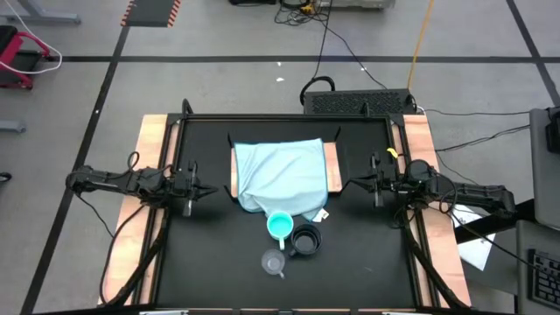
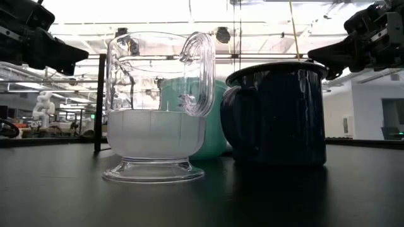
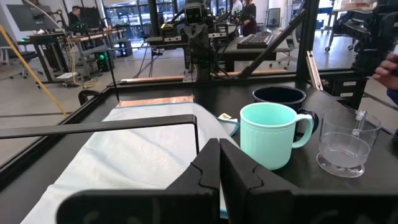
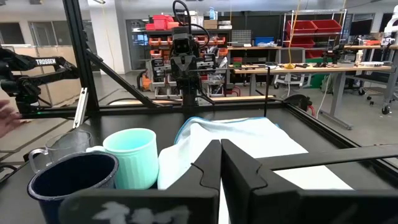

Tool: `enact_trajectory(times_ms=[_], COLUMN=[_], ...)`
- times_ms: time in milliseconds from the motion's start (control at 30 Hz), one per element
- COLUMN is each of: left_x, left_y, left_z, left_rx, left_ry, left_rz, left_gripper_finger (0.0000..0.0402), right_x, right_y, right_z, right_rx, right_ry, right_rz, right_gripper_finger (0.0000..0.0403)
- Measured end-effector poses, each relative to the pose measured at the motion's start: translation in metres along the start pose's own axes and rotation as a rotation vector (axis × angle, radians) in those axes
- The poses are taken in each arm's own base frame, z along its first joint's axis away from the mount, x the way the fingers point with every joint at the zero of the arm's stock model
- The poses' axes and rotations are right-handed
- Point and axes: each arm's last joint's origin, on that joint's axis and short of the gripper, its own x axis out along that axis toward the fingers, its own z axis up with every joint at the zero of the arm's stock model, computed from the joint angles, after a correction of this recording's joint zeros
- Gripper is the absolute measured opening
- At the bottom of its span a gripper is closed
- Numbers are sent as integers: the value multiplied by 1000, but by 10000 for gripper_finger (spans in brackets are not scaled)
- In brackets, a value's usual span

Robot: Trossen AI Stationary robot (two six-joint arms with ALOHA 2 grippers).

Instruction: Stack small to large cups/mugs on shelf

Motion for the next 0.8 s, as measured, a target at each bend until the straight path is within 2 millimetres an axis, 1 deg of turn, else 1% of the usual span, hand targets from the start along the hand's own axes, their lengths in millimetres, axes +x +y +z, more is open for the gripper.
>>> enact_trajectory(times_ms=[433, 800], left_x=[0, 0], left_y=[0, 0], left_z=[8, 8], left_rx=[-12, -21], left_ry=[-79, -82], left_rz=[3, 2], left_gripper_finger=[3, 3], right_x=[0, 0], right_y=[0, 0], right_z=[2, 6], right_rx=[-2, -9], right_ry=[-17, -67], right_rz=[-1, 1], right_gripper_finger=[0, 0])
